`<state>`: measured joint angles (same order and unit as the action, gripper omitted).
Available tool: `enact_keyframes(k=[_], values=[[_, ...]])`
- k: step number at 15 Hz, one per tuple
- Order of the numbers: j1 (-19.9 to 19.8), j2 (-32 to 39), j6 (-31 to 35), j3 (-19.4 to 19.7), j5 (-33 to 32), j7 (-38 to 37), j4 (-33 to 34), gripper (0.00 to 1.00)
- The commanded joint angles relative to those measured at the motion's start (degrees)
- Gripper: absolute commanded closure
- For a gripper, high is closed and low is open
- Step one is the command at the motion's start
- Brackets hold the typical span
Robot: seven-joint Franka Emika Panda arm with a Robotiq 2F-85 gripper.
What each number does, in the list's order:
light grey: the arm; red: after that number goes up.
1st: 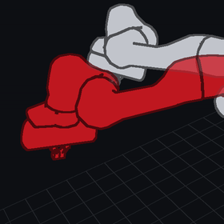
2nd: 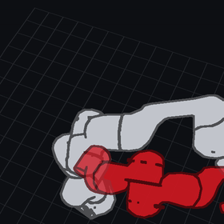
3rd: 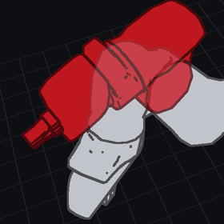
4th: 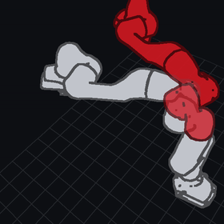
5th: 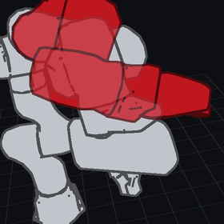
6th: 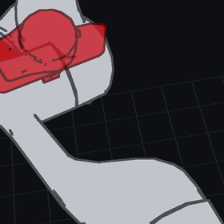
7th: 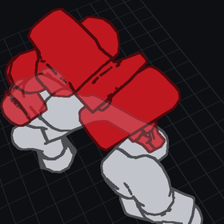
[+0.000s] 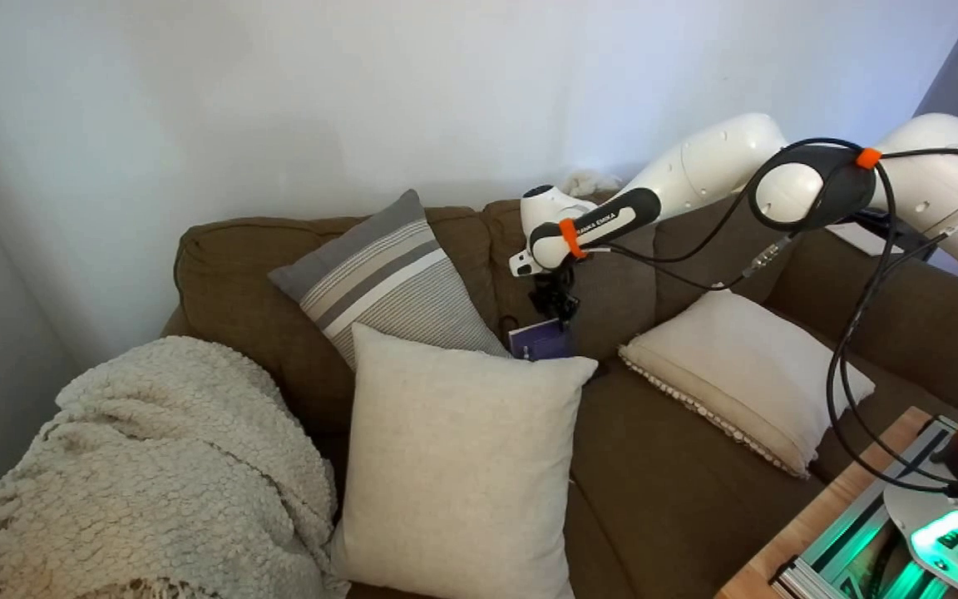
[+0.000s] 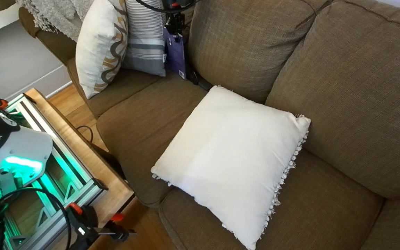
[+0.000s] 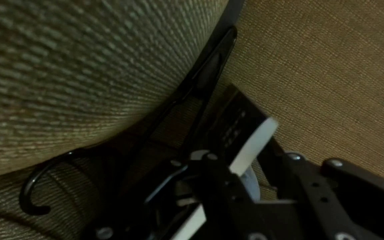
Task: Remove the book from the white pillow and put it next to the grey pillow
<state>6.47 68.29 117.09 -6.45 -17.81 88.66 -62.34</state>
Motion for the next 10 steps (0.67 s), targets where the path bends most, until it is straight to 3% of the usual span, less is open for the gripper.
enact_keyframes(k=[1,5,9,10], values=[[1.0,-1.0,0.2,1.6,-0.5,0.1,1.4,0.34],[3.5,-13.1,9.6,2.9,-7.8,-1.3,-9.8,0.04],[7.7,-23.4,17.5,4.8,-14.9,-1.7,-18.6,0.0],[6.2,-16.5,13.5,3.3,-11.1,-0.1,-9.3,0.0]])
